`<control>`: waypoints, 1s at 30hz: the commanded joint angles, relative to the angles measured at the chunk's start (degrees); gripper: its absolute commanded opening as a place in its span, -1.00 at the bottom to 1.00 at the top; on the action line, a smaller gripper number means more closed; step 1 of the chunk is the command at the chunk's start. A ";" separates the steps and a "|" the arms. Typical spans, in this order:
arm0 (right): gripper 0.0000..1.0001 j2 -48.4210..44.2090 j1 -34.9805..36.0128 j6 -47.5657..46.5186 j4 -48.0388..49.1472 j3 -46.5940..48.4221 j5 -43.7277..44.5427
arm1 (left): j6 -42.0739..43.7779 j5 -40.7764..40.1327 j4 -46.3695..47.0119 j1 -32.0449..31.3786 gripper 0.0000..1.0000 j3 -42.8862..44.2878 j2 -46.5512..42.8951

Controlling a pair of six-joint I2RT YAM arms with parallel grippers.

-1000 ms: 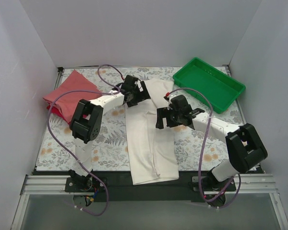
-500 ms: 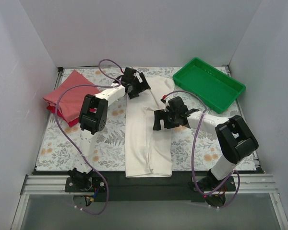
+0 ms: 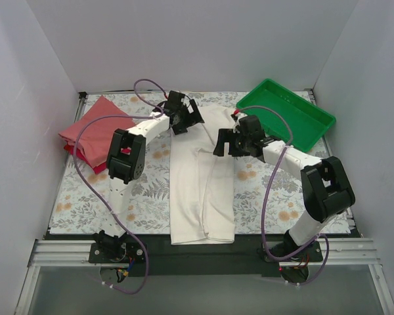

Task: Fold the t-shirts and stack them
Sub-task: Fold the tshirt

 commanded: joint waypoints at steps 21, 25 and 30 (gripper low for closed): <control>0.97 21.07 -4.68 6.01 1.61 23.58 -7.83 | -11.03 -10.13 0.67 -0.96 0.94 -56.50 -56.36; 0.97 22.83 -4.68 6.72 1.87 24.56 -8.54 | -11.37 -9.33 -3.09 -1.32 0.94 -58.36 -59.09; 0.97 23.36 -4.59 7.25 3.10 24.29 -10.03 | -11.81 -10.03 -5.30 -1.58 0.94 -59.76 -63.21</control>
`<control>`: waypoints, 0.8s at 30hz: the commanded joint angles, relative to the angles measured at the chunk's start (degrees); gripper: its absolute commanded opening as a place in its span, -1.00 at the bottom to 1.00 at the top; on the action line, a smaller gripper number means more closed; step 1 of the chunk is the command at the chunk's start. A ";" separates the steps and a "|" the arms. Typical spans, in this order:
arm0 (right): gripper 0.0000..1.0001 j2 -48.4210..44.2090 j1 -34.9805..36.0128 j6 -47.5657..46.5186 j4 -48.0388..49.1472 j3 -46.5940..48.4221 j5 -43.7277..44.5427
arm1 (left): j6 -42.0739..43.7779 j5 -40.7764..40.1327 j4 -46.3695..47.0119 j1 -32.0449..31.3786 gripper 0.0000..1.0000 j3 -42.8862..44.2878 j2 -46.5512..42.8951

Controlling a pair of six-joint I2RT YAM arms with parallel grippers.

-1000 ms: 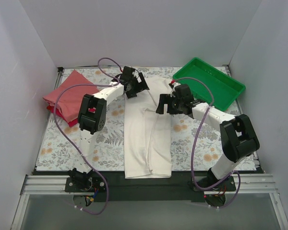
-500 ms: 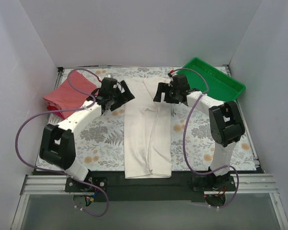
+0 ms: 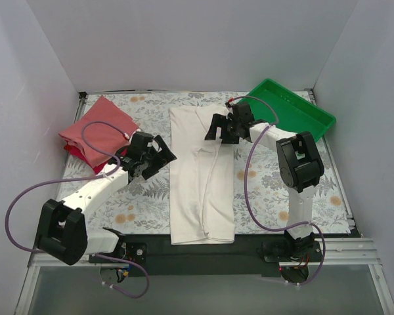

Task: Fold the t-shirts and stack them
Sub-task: Fold the tshirt

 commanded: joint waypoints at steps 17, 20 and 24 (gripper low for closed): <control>0.97 3.79 0.09 8.05 15.39 0.59 -6.27 | -0.10 -2.37 -6.82 -0.31 0.94 -3.34 -10.10; 0.93 3.89 0.18 8.84 15.65 0.33 -4.35 | -0.27 -1.58 -6.82 -0.23 0.93 -3.34 -9.92; 0.79 2.49 0.27 11.20 15.39 -1.86 1.10 | -0.10 -1.67 -6.90 -0.23 0.92 -3.43 -10.27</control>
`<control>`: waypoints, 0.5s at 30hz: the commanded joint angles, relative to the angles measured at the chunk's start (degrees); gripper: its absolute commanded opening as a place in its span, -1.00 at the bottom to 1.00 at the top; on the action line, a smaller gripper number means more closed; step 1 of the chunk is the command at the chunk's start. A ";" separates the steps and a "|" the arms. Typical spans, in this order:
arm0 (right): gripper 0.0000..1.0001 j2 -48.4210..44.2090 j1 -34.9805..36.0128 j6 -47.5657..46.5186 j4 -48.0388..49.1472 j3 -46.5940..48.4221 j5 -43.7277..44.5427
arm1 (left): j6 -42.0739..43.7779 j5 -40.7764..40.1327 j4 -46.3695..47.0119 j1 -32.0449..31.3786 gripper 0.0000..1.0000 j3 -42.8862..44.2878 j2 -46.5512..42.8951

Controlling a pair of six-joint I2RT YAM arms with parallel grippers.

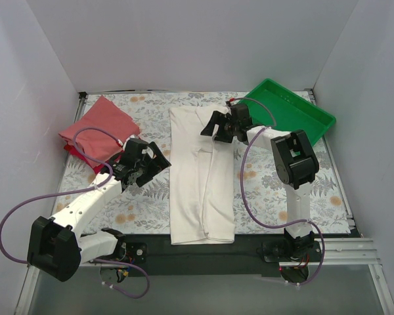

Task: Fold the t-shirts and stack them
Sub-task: Fold the tshirt

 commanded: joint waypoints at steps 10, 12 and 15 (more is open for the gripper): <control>0.73 -0.42 0.09 2.63 0.36 1.11 14.39 | 0.06 -0.25 -0.63 -0.23 0.91 -0.08 -1.55; 0.72 -0.25 0.18 1.58 -1.12 2.60 16.07 | -0.03 -0.16 -0.63 -0.23 0.90 -0.17 -1.46; 0.71 0.45 0.00 0.26 -3.06 4.62 18.45 | 0.06 -0.16 -0.63 -0.23 0.91 -0.17 -1.11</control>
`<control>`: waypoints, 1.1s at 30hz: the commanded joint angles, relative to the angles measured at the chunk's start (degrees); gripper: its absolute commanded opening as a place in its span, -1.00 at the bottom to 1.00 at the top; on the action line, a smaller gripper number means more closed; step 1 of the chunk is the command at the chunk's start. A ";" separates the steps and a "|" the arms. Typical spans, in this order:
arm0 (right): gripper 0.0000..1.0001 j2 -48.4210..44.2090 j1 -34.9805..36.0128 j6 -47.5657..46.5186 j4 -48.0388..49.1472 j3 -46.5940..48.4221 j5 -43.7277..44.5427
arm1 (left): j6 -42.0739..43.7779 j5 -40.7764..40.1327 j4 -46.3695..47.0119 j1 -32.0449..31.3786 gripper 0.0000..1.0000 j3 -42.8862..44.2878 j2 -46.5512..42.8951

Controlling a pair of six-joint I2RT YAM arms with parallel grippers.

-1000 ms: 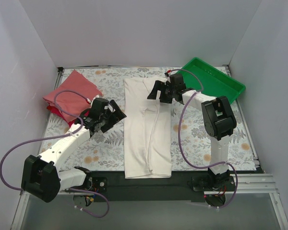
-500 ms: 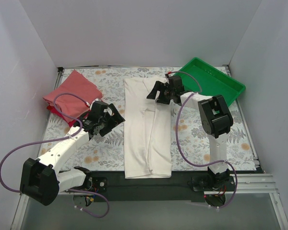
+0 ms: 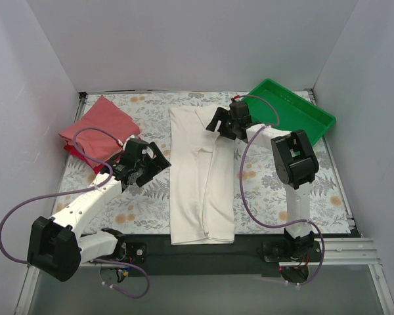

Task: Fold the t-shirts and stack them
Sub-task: Fold the tshirt

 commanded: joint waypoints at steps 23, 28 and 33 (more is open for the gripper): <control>-0.80 5.29 -1.36 -2.69 -3.31 10.54 8.28 | 0.41 0.63 0.25 -0.31 0.89 -0.74 0.12; -0.97 4.41 -0.92 -6.73 -2.96 12.30 7.14 | 0.41 0.63 0.34 -0.32 0.89 -0.92 -0.14; -0.97 3.88 0.22 -12.36 -1.29 13.18 2.14 | 0.41 1.07 0.77 -0.31 0.89 -1.27 0.55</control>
